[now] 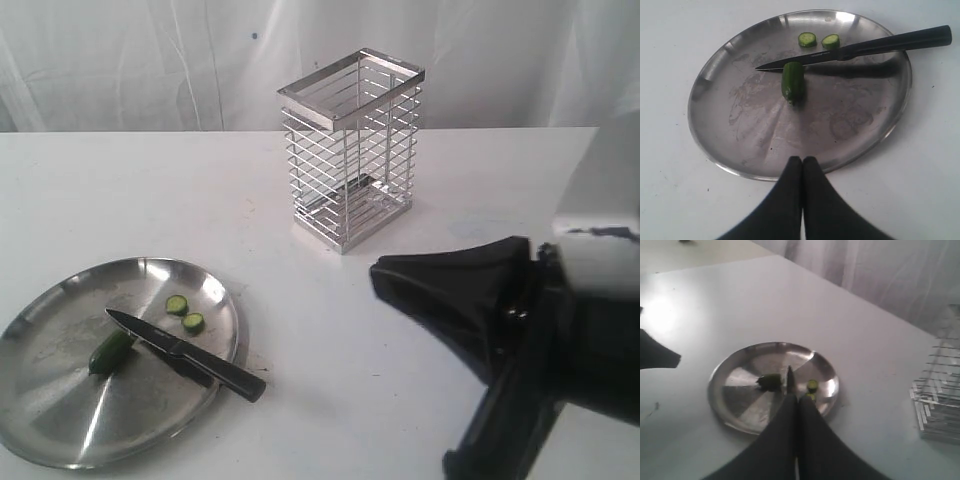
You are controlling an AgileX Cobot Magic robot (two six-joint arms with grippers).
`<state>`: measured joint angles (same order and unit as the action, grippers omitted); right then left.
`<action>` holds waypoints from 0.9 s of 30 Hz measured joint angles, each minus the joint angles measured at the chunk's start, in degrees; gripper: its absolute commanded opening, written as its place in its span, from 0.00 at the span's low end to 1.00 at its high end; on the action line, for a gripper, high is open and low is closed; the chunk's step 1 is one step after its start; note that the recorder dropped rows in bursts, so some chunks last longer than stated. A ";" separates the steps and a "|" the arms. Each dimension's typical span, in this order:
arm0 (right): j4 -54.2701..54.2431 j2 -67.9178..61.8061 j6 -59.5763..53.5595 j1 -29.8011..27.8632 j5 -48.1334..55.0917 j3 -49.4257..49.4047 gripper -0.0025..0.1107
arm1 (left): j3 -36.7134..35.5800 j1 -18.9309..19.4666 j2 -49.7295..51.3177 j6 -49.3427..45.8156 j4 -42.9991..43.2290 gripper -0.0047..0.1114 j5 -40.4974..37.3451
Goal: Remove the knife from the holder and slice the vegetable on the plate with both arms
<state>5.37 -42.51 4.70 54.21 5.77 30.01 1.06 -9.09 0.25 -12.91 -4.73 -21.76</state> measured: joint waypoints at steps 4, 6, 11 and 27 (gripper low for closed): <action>-0.49 7.56 -0.77 -8.33 0.10 -4.41 0.02 | 0.00 0.00 0.00 0.00 0.00 0.04 0.00; -0.60 11.44 -0.84 -12.62 0.10 -7.25 0.02 | 0.00 0.00 0.00 0.00 0.00 0.04 0.00; -0.60 22.51 -1.12 -20.82 0.10 -16.19 0.02 | 0.00 0.00 0.00 0.00 0.00 0.04 0.00; -0.81 42.12 1.29 -30.60 5.91 -29.70 0.02 | 0.00 0.00 0.00 0.00 0.00 0.04 0.00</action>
<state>4.56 -0.39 5.99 23.60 11.68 0.31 1.06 -9.09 0.25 -12.91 -4.73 -21.76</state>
